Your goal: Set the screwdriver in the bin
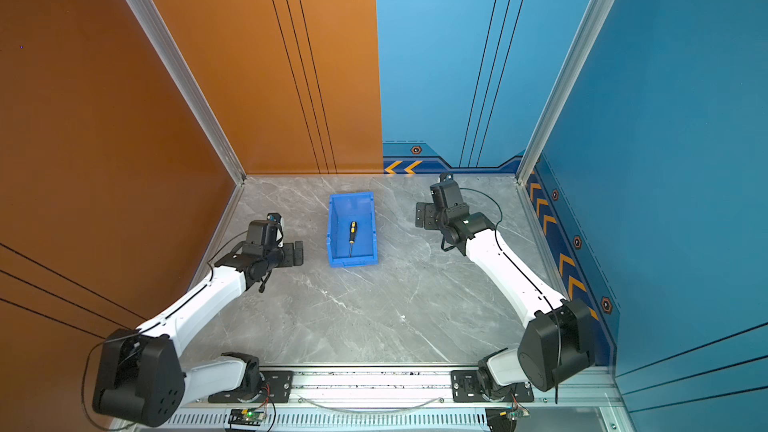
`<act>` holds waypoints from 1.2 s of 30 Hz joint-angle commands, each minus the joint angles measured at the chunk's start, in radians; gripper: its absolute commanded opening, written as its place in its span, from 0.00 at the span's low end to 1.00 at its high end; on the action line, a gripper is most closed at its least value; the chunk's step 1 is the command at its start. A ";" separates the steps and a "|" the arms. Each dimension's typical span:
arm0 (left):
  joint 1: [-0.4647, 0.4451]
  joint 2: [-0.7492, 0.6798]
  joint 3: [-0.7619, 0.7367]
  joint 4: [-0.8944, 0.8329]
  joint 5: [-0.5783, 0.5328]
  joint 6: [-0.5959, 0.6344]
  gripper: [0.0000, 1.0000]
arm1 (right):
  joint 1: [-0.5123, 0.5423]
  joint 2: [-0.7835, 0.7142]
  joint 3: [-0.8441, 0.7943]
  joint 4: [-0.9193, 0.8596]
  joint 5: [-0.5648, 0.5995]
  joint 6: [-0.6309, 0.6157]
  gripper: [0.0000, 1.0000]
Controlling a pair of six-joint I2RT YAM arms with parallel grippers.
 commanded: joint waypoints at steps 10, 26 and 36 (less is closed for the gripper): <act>0.073 0.069 -0.026 0.285 -0.158 0.111 0.98 | -0.286 -0.201 -0.325 0.168 0.107 0.107 1.00; 0.134 0.032 -0.307 0.670 -0.060 0.209 0.98 | -0.285 -0.347 -0.797 0.737 0.042 -0.164 1.00; 0.148 0.126 -0.357 0.961 0.052 0.213 0.98 | -0.282 -0.217 -0.902 1.016 0.063 -0.208 1.00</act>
